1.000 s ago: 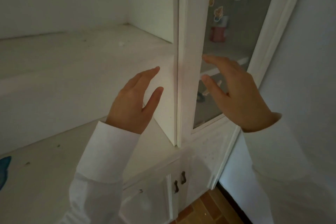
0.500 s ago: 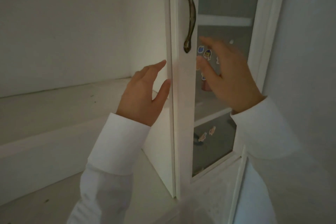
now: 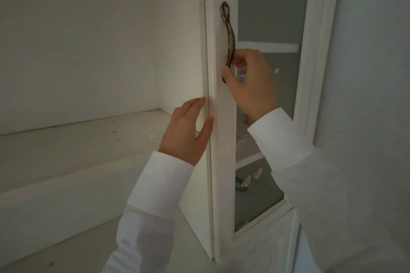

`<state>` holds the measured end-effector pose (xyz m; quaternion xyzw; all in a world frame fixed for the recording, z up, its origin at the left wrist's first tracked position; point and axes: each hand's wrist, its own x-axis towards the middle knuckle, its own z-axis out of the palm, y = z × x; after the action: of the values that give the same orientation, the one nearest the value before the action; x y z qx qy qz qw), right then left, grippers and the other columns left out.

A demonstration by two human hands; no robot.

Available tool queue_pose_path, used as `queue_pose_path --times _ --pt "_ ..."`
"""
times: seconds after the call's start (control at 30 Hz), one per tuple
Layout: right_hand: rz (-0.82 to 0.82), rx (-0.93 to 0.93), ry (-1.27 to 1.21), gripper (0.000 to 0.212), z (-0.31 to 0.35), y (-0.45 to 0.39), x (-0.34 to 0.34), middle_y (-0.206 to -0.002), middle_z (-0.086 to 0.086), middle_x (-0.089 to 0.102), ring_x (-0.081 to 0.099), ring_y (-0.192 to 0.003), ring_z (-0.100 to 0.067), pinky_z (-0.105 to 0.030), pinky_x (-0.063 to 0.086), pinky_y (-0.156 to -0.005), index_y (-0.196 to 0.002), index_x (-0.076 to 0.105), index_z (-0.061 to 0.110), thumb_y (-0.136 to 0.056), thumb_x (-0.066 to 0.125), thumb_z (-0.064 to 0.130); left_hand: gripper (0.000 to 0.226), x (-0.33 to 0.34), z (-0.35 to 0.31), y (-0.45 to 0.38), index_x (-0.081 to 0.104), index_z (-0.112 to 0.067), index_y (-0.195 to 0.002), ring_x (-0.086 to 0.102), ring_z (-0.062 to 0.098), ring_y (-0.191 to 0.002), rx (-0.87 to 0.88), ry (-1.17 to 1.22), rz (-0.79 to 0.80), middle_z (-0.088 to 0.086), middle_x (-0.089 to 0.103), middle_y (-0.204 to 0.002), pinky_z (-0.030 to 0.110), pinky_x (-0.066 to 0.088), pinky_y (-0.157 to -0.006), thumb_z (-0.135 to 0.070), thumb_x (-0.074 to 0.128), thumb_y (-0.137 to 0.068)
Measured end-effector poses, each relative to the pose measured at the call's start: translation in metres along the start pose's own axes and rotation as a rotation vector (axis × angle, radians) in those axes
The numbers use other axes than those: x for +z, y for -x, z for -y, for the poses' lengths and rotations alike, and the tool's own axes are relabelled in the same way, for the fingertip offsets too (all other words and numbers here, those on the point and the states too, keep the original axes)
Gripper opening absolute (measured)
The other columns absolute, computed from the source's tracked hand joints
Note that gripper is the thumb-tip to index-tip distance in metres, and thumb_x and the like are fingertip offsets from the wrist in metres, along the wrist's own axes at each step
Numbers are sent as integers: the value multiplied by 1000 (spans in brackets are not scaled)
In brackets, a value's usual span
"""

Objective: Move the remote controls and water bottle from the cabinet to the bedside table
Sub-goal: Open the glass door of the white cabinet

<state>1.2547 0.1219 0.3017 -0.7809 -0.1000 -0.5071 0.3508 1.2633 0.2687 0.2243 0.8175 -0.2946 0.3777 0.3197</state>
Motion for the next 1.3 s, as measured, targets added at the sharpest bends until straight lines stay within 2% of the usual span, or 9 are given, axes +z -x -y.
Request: queue_pose_path --times 0.17,0.3,0.5,0.6,0.77,0.87,0.93,1.03,1.3 --pt "5 173 -186 32 5 -5 2 -107 -3 61 59 -94 -12 -28 51 -87 -106 58 14 -80 68 30 47 2 -1 3 46 -12 -136 46 20 -126 -7 6 9 3 50 -137 26 34 -105 -28 49 -92" --pt "4 187 -165 34 5 -9 1 -106 -4 61 58 -93 -13 -26 50 -85 -104 57 14 -78 70 31 47 4 -3 7 45 -12 -137 44 19 -126 -16 19 9 1 48 -139 21 31 -102 -29 50 -92" --pt "-56 192 -172 35 4 -9 7 -103 -2 61 59 -90 -14 -28 52 -83 -101 55 18 -75 74 33 50 6 -10 11 41 -15 -138 39 20 -130 -23 28 20 1 44 -142 30 32 -107 -32 48 -93" --pt "-84 199 -196 38 3 -9 12 -101 -4 62 60 -88 -16 -31 54 -83 -99 55 16 -72 76 32 50 10 -8 10 40 -14 -139 38 20 -130 -6 36 26 1 45 -141 25 29 -106 -31 49 -93" --pt "-115 173 -191 38 1 -10 15 -99 -5 62 58 -84 -15 -26 53 -79 -97 55 15 -71 78 31 53 15 -5 9 37 -15 -141 39 18 -128 -1 76 42 -1 45 -141 24 29 -106 -33 49 -93" --pt "-124 167 -191 38 1 -12 17 -97 -6 62 58 -82 -15 -25 52 -77 -94 54 15 -71 78 32 52 16 -2 7 38 -15 -140 42 19 -124 8 92 25 -1 48 -138 32 37 -107 -32 51 -92" --pt "-125 167 -193 38 0 -14 18 -97 -7 62 57 -82 -16 -25 52 -76 -93 53 15 -71 78 33 52 17 1 5 41 -14 -139 45 20 -120 21 114 5 1 51 -134 40 45 -100 -30 53 -91" --pt "-132 160 -188 38 -1 -15 20 -97 -8 62 56 -81 -16 -25 52 -75 -92 52 16 -71 78 34 51 20 4 1 43 -13 -137 49 20 -115 20 165 -29 3 53 -128 41 48 -95 -26 57 -90" --pt "-118 131 -149 41 -3 -17 19 -96 -9 62 59 -83 -21 -26 52 -74 -91 51 17 -69 78 38 50 27 2 -4 49 -11 -133 52 25 -110 -46 242 -100 7 54 -121 44 49 -93 -21 62 -86"
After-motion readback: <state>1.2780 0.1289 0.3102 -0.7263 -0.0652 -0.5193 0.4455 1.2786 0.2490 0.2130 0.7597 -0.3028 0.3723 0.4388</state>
